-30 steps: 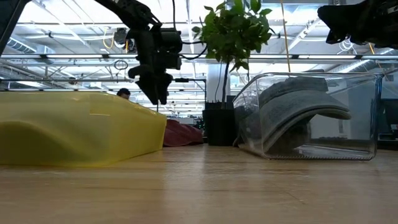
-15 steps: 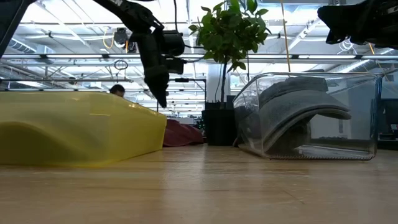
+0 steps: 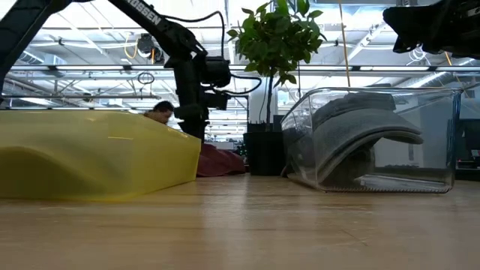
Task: Pick & Place hat
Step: Put the left red cap into the yellow bin
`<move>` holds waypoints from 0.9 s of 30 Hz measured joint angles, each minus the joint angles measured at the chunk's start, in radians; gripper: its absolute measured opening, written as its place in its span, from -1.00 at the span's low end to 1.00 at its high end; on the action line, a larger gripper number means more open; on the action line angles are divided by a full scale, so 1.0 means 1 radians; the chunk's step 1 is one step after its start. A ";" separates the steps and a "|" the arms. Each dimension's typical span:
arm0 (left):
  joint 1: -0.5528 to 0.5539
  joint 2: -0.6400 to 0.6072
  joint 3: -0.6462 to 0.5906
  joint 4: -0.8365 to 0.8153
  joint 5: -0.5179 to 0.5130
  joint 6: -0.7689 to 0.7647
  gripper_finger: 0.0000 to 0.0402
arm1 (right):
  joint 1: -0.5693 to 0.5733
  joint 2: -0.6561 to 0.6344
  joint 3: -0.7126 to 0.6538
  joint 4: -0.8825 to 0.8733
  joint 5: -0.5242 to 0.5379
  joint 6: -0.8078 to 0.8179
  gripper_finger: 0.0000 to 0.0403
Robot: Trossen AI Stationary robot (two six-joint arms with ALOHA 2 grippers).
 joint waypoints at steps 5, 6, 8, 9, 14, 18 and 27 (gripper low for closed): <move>0.010 0.018 0.000 0.000 0.001 -0.007 0.46 | 0.000 0.000 0.000 0.000 0.000 0.000 -1.00; 0.010 0.019 0.000 -0.001 0.002 -0.004 0.45 | 0.000 0.000 0.000 0.000 0.000 0.000 -1.00; 0.012 0.020 0.000 -0.001 0.000 0.001 0.37 | 0.000 0.000 0.000 0.000 0.000 0.000 -1.00; 0.012 0.020 0.000 -0.001 -0.001 0.002 0.30 | 0.000 0.000 0.000 0.000 0.000 0.000 -1.00; 0.012 0.020 0.000 0.003 -0.009 0.006 -0.31 | 0.000 0.000 0.000 0.000 0.000 0.000 -1.00; 0.012 0.011 0.000 0.004 -0.044 -0.002 -0.88 | 0.000 0.000 0.000 0.000 0.000 0.000 -1.00; -0.009 -0.126 0.000 -0.076 -0.106 -0.033 -0.96 | 0.000 0.000 0.000 0.000 0.000 0.000 -1.00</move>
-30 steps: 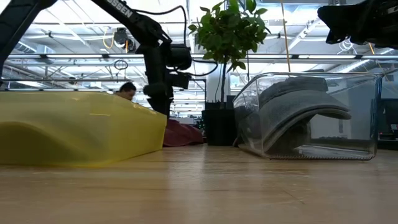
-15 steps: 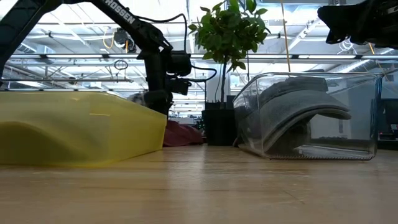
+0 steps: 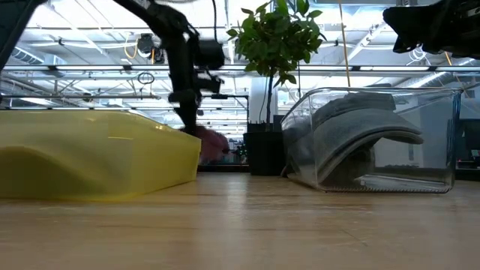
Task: Pick & Place hat
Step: Put the left red cap into the yellow bin
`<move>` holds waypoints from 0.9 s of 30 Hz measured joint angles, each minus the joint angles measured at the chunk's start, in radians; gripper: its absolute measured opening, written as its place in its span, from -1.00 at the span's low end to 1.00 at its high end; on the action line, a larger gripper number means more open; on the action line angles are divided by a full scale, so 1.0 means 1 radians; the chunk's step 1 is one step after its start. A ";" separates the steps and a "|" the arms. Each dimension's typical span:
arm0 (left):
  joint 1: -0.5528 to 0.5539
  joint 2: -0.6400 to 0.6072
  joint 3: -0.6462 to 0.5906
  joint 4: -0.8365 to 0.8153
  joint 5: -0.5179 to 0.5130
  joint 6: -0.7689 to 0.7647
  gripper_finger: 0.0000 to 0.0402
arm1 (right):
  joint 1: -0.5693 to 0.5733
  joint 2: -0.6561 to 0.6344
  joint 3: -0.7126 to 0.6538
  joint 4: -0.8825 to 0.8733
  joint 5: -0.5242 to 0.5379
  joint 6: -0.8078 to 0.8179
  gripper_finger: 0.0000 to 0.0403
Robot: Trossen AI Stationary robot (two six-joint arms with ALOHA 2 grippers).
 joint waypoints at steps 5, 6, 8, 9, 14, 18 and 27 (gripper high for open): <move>-0.041 -0.158 0.000 -0.085 -0.041 -0.029 -0.97 | 0.000 0.000 0.000 0.000 0.000 0.000 -1.00; -0.052 -0.189 0.000 -0.103 -0.047 -0.051 -0.97 | 0.000 0.000 0.000 0.000 0.000 0.000 -1.00; -0.077 -0.251 0.000 -0.140 -0.050 -0.096 -0.97 | 0.000 0.000 0.000 0.000 0.000 0.000 -1.00; -0.094 -0.278 0.000 -0.162 -0.052 -0.121 -0.98 | 0.000 0.000 0.000 0.000 0.000 0.000 -1.00; -0.213 -0.374 0.000 -0.285 -0.084 -0.279 -0.97 | 0.000 0.000 0.000 0.000 0.000 0.004 -1.00; -0.348 -0.400 0.000 -0.362 -0.117 -0.403 -0.98 | 0.000 0.000 0.000 0.000 0.000 0.005 -1.00; -0.667 -0.398 0.000 -0.416 -0.178 -0.662 -0.98 | 0.000 0.000 0.000 0.000 0.000 0.007 -1.00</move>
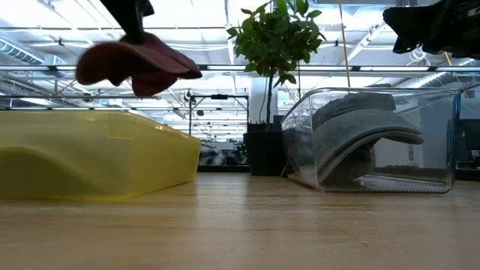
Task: Pick & Place hat
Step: Put the left red cap into the yellow bin
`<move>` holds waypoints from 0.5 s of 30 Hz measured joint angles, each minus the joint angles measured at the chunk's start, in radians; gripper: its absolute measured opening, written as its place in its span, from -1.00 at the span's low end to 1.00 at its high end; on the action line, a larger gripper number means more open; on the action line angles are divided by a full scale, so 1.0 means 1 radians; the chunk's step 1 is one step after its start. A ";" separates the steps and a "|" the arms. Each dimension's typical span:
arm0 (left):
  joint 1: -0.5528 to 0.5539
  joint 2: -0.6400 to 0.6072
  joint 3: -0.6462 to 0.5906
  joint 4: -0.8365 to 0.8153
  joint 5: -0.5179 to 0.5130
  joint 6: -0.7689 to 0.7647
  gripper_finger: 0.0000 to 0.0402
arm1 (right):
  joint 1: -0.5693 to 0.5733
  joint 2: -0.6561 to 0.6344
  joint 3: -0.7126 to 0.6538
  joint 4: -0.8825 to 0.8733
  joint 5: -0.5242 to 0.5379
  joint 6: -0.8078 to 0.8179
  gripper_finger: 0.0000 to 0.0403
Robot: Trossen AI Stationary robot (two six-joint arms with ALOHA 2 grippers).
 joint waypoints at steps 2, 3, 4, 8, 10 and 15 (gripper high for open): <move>-0.056 -0.001 0.000 0.000 0.011 -0.045 -0.98 | 0.000 0.000 0.000 0.000 0.000 0.000 -1.00; -0.079 -0.001 -0.002 0.006 0.028 -0.065 -0.98 | 0.000 0.000 0.000 0.000 0.000 0.000 -1.00; -0.100 -0.002 -0.009 0.022 0.050 -0.085 -0.98 | 0.000 0.000 0.000 0.000 0.000 0.000 -1.00; -0.165 -0.001 -0.082 0.093 0.119 -0.160 -0.98 | 0.000 0.000 0.000 0.000 0.000 0.000 -1.00; -0.189 -0.001 -0.138 0.138 0.132 -0.198 -0.98 | 0.000 0.000 0.000 0.000 0.000 0.000 -1.00; -0.220 0.000 -0.276 0.284 0.133 -0.223 -0.98 | 0.000 0.000 0.000 0.000 0.000 0.001 -1.00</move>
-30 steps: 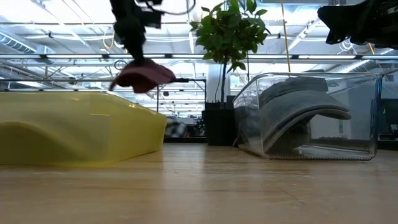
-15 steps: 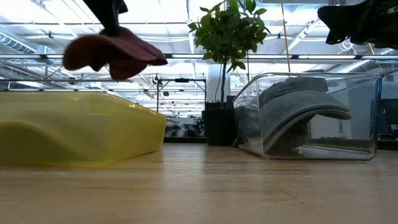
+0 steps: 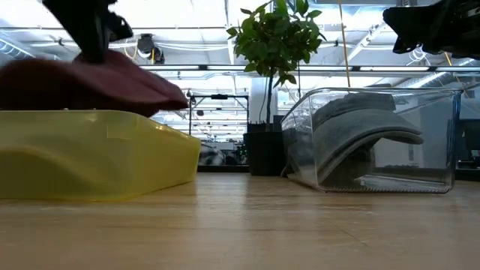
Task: Pick & Place hat
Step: Put the left red cap into the yellow bin
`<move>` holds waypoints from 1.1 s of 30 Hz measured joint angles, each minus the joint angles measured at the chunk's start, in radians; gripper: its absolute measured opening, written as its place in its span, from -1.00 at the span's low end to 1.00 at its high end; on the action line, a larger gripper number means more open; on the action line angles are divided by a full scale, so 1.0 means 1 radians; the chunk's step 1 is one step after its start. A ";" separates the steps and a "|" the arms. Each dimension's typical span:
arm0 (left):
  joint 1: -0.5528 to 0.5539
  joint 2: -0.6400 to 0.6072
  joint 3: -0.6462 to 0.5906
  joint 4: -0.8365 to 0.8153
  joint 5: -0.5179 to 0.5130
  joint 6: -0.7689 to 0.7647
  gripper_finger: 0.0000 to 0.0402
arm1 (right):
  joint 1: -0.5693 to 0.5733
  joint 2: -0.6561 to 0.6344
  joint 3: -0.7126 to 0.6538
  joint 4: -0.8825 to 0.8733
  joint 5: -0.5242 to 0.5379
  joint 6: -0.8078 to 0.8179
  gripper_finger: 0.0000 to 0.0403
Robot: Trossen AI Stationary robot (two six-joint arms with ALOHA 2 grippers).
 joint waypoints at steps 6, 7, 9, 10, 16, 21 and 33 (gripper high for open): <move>0.006 0.000 -0.085 0.106 0.011 0.004 -0.98 | 0.000 0.000 0.000 0.000 0.000 0.000 -1.00; 0.009 0.000 -0.095 0.111 0.016 0.003 -0.98 | 0.000 0.000 0.000 0.000 0.000 0.000 -1.00; 0.017 0.000 -0.120 0.134 0.029 0.002 -0.98 | 0.000 0.000 0.000 0.000 0.000 -0.001 -1.00; 0.021 0.000 -0.135 0.158 0.037 0.002 -0.97 | 0.000 0.000 0.000 0.000 0.000 -0.001 -1.00; 0.043 -0.001 -0.259 0.336 0.082 0.013 -0.98 | 0.000 0.000 0.000 0.000 0.000 0.000 -1.00; 0.062 0.007 -0.327 0.372 0.090 -0.017 -0.98 | 0.000 0.000 0.000 0.000 0.000 0.000 -1.00; 0.061 0.012 -0.311 0.387 0.099 -0.016 -0.84 | 0.000 0.000 0.000 0.000 0.000 0.000 -1.00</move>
